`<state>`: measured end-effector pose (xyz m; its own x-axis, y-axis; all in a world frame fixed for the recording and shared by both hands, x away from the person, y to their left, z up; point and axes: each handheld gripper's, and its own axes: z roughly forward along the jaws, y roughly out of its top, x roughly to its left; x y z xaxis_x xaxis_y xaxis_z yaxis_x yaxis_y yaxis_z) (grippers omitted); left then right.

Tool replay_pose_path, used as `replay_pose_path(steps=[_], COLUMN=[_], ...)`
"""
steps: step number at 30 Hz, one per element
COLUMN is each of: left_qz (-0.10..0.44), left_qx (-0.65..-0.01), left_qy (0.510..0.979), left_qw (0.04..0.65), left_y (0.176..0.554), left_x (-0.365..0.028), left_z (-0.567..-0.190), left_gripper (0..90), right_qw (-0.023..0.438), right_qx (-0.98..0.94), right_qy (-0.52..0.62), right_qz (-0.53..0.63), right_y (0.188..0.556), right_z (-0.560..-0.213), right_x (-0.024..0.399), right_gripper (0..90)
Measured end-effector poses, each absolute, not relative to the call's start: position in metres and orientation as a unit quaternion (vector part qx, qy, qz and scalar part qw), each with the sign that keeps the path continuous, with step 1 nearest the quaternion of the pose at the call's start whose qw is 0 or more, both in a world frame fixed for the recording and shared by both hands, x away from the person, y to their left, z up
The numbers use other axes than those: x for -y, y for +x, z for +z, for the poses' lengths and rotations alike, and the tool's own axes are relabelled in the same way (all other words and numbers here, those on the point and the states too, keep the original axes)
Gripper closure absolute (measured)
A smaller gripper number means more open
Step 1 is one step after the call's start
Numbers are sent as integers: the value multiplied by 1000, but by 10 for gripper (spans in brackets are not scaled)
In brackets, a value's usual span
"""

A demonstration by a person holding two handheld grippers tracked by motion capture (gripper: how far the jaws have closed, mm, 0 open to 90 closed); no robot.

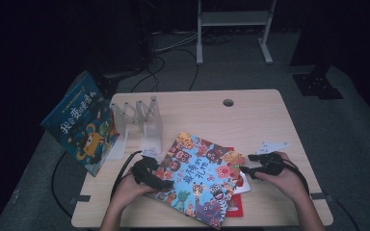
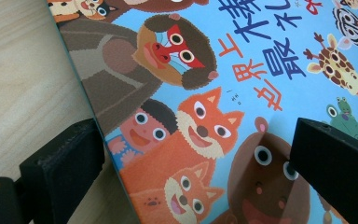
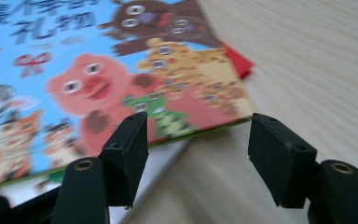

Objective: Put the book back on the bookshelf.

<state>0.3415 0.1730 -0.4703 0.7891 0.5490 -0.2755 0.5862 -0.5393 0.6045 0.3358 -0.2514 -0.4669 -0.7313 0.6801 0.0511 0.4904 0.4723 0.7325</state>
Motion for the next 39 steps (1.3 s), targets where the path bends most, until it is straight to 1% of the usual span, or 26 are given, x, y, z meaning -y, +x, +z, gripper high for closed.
replay_pose_path(steps=[6, 12, 18, 29, 39], left_qz=[-25, -27, -29, -43, -53], left_qx=[-324, -322, -329, -351, -356], left_qy=[878, 878, 873, 863, 863], left_qw=[352, 352, 358, 362, 354], left_y=[341, 342, 345, 351, 354], left_x=[-173, -173, -177, -195, -193], left_z=[-470, -470, -471, -476, -474], left_gripper=[24, 24, 23, 0, 0], right_qw=[104, 92, 80, 88, 90], right_qx=[-865, -879, -880, -879, -880], right_qy=[297, 264, 252, 249, 254], right_qz=[391, 386, 394, 398, 392], right_y=[307, 294, 296, 298, 298], right_z=[-466, -474, -477, -478, -477], right_x=[241, 231, 226, 203, 198], right_gripper=[355, 333, 307, 305, 300])
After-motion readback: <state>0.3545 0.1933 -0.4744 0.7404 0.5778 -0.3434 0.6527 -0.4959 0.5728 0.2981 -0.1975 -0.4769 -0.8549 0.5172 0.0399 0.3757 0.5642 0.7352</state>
